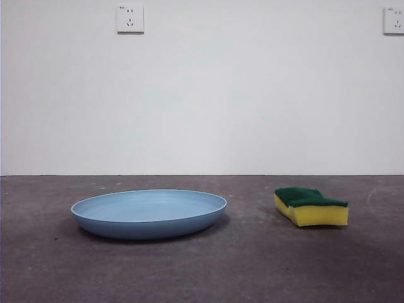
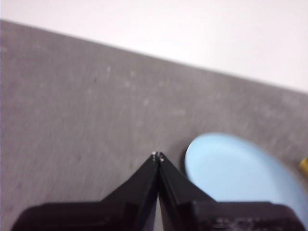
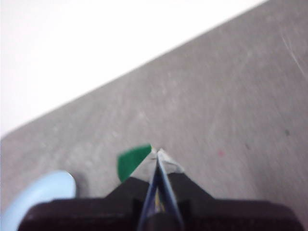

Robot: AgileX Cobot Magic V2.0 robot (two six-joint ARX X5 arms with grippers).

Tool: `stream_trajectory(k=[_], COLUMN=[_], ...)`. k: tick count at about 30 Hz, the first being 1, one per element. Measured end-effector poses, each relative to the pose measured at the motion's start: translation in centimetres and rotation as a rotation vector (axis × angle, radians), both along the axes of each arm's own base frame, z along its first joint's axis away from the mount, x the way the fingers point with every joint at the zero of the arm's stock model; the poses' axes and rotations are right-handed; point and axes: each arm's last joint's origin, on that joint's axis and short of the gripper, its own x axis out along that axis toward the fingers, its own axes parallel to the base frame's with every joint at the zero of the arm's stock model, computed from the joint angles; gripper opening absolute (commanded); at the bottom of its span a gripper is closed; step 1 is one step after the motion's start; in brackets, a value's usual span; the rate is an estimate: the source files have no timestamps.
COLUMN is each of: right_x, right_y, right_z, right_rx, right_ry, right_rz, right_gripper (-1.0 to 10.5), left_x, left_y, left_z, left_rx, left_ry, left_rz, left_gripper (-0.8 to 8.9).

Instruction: Pick up the plate,pick up the cloth,clean the plate with the cloth

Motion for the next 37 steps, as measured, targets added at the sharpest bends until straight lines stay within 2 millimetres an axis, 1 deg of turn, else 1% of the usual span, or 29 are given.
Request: stream_trajectory(k=[3,5,10,12,15,20,23,24,25,27,28,29,30,32,34,37], right_x=[0.5,1.0,3.1,4.2,5.8,8.5,9.8,10.3,10.6,11.3,11.5,11.8,11.9,12.0,12.0,12.0], right_y=[0.1,0.1,0.5,0.6,0.8,0.9,1.0,1.0,1.0,1.0,1.0,1.0,1.0,1.0,1.0,1.1], right_z=[2.3,3.7,7.5,8.9,10.3,11.8,12.4,12.5,12.6,12.6,12.6,12.5,12.3,12.3,12.3,12.3], right_rx=[0.009,0.011,-0.001,-0.013,-0.043,-0.134,-0.184,-0.197,-0.207,-0.219,-0.223,-0.226,-0.228,-0.229,-0.229,-0.229], right_ry=[0.005,0.018,0.044,0.078,0.165,0.338,0.434,0.463,0.485,0.522,0.528,0.535,0.544,0.548,0.548,0.548], right_rz=[0.014,0.025,0.13,0.175,0.23,0.281,0.314,0.325,0.334,0.346,0.349,0.353,0.355,0.356,0.357,0.358], right_gripper=[-0.2,-0.2,-0.2,-0.2,-0.2,0.1,0.2,0.5,1.2,2.7,3.5,4.5,4.7,4.7,4.7,4.7], left_x=[-0.1,0.0,1.2,2.0,3.3,6.1,7.8,8.3,8.8,9.7,10.1,10.7,11.2,12.1,13.1,15.8], left_y=[0.0,0.0,-0.2,-0.4,-0.6,-0.9,-1.0,-1.1,-1.2,-1.3,-1.4,-1.4,-1.5,-1.8,-2.4,-3.6], left_z=[2.4,3.7,6.9,8.5,10.3,12.1,12.3,12.3,12.3,12.4,12.4,12.3,12.2,12.0,11.4,10.5], left_rx=[-0.019,-0.021,-0.029,-0.028,-0.01,0.033,0.063,0.068,0.069,0.068,0.069,0.066,0.062,0.051,0.05,0.075], left_ry=[-0.005,0.015,0.079,0.102,0.158,0.314,0.428,0.461,0.483,0.501,0.499,0.488,0.477,0.457,0.475,0.555], left_rz=[0.003,0.003,-0.04,-0.082,-0.148,-0.232,-0.259,-0.276,-0.292,-0.33,-0.341,-0.352,-0.363,-0.399,-0.43,-0.433], left_gripper=[-0.08,-0.08,-0.08,-0.08,-0.08,-0.03,0.06,0.39,1.02,3.01,3.76,4.29,4.28,4.28,4.28,4.27])
